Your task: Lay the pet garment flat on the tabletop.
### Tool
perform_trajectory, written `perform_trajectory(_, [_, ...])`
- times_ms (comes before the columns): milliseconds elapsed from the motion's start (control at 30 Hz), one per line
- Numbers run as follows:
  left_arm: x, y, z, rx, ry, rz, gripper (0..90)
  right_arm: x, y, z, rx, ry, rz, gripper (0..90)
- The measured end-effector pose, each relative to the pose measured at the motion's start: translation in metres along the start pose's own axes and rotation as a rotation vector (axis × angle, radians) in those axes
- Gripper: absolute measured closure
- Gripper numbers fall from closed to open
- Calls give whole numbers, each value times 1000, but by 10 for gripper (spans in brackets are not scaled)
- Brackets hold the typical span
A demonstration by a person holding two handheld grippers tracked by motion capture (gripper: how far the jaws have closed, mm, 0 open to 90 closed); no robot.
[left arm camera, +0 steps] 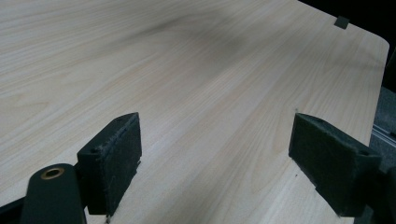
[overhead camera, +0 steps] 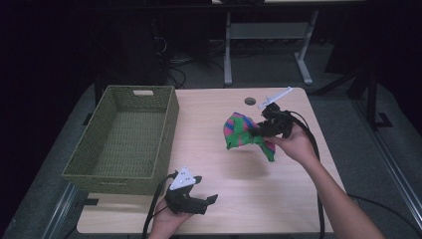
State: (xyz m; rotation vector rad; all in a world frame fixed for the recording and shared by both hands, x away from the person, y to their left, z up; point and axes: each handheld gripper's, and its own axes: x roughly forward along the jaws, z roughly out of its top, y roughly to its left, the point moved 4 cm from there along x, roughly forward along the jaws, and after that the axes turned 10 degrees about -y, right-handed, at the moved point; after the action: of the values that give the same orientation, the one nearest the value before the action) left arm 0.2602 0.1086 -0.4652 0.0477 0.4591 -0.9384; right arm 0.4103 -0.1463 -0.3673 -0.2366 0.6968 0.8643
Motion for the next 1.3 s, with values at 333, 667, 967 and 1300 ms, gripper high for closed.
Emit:
perform_trajectory(333, [-1,2,1,-4,-3,9,167,-21,16,-17,-39,-30,7,702])
perform_trajectory(667, [-3,3,2,-13,-21,17,167,-30,32,-44,-35,-50,2,701])
perform_trajectory(967, [-6,5,3,-38,-46,19,167,-15,44,-70,-22,-27,11,701])
perform_trajectory(1300, [-5,4,2,-38,-38,11,167,26,62,-95,22,79,67,695])
